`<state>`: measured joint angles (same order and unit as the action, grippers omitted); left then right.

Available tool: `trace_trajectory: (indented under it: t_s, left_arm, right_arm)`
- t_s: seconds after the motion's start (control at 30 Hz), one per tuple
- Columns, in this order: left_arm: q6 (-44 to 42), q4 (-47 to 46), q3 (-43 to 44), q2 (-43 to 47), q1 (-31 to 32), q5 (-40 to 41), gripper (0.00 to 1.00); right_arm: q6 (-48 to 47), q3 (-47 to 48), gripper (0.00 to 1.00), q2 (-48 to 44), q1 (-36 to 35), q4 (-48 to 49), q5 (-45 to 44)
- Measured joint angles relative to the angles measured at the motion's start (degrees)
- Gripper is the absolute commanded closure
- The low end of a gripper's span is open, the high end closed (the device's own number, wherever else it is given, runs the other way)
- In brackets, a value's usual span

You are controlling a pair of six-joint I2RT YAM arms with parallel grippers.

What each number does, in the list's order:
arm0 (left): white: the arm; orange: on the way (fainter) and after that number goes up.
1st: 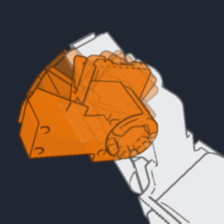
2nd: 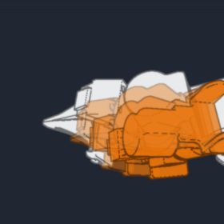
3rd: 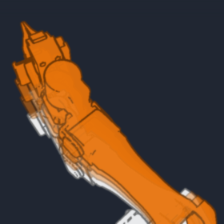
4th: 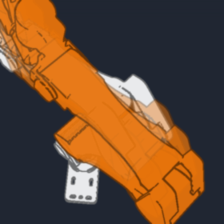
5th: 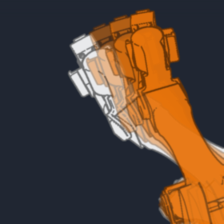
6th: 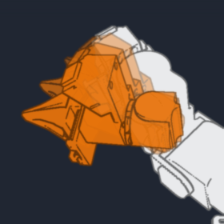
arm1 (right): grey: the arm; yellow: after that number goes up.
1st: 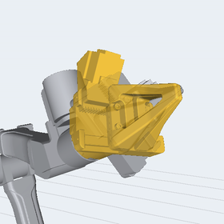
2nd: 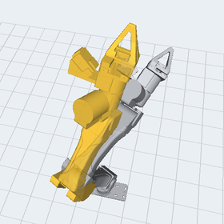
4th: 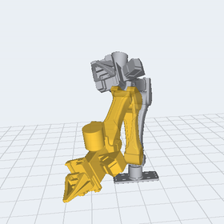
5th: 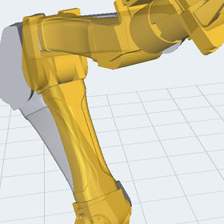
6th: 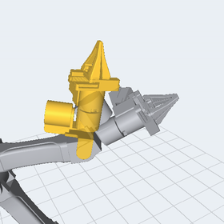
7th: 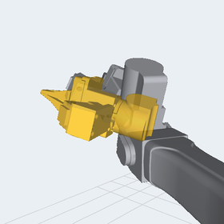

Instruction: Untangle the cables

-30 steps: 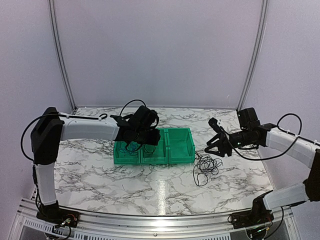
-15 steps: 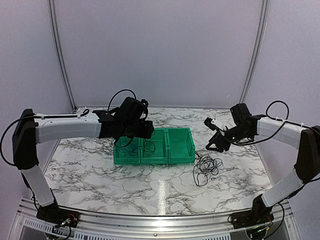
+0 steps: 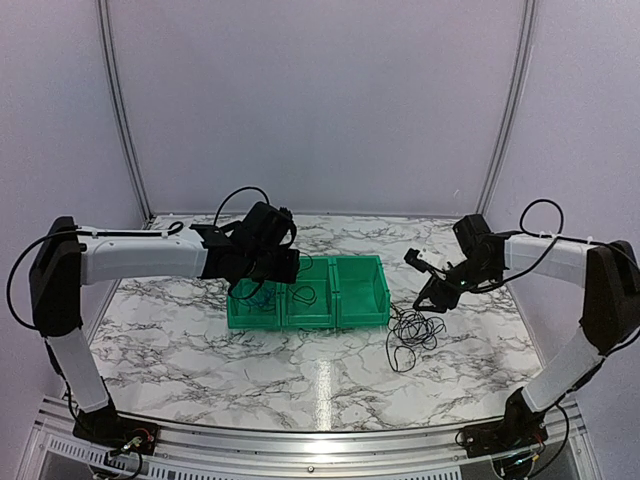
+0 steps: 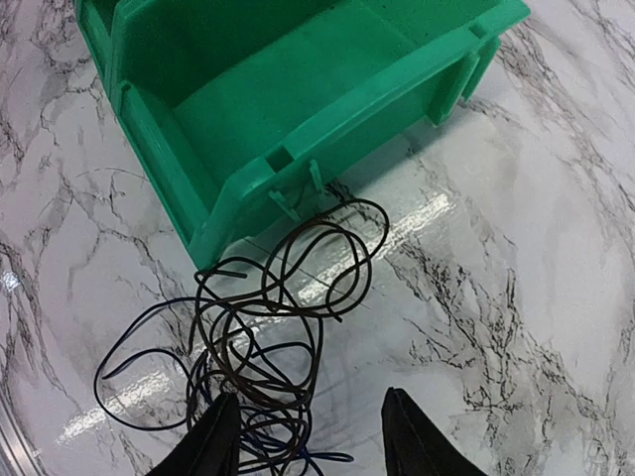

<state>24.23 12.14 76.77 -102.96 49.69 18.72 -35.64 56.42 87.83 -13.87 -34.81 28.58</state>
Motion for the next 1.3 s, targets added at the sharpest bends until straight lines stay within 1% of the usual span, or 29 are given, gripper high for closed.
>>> trace_trajectory:
  t_s: [0.23,0.37,0.57,0.7,0.87,0.97,1.17,1.23,1.3]
  left_arm:
    - [0.35,0.13,0.39,-1.01,-0.04,-0.44,0.46]
    - [0.66,0.13,0.42,-1.07,-0.04,-0.92,0.46]
    - [0.63,0.07,0.46,-1.31,0.04,-3.26,0.46]
    - [0.61,-0.28,1.38,-1.66,0.33,-4.33,0.47]
    - [0.37,-0.96,2.25,-2.47,0.87,-5.79,0.47]
    - [0.11,-1.31,2.67,-3.04,1.36,-6.43,0.47]
    - [-0.22,-1.62,3.54,-3.54,2.27,-7.41,0.47]
    - [-0.22,-1.68,3.80,-3.63,2.58,-7.78,0.47]
    - [-0.13,-2.05,4.07,-3.89,2.86,-8.11,0.47]
  right_arm:
    - [-0.24,0.04,0.53,1.81,0.00,-0.39,-1.03]
    - [-0.20,0.96,0.62,3.37,0.00,-0.68,-0.22]
    - [-0.17,2.43,0.66,5.73,0.00,-0.72,1.73]
    - [-0.42,2.99,0.65,6.14,0.00,-1.11,3.04]
    - [-1.62,3.02,0.56,6.10,-0.02,-2.05,4.96]
    - [-2.82,3.02,0.55,5.92,-0.04,-2.99,5.86]
    - [-3.56,3.02,0.56,5.75,-0.04,-3.23,5.64]
    - [-3.54,3.02,0.58,5.75,-0.11,-3.17,5.40]
    - [-3.43,2.99,0.63,5.77,-0.11,-2.95,5.38]
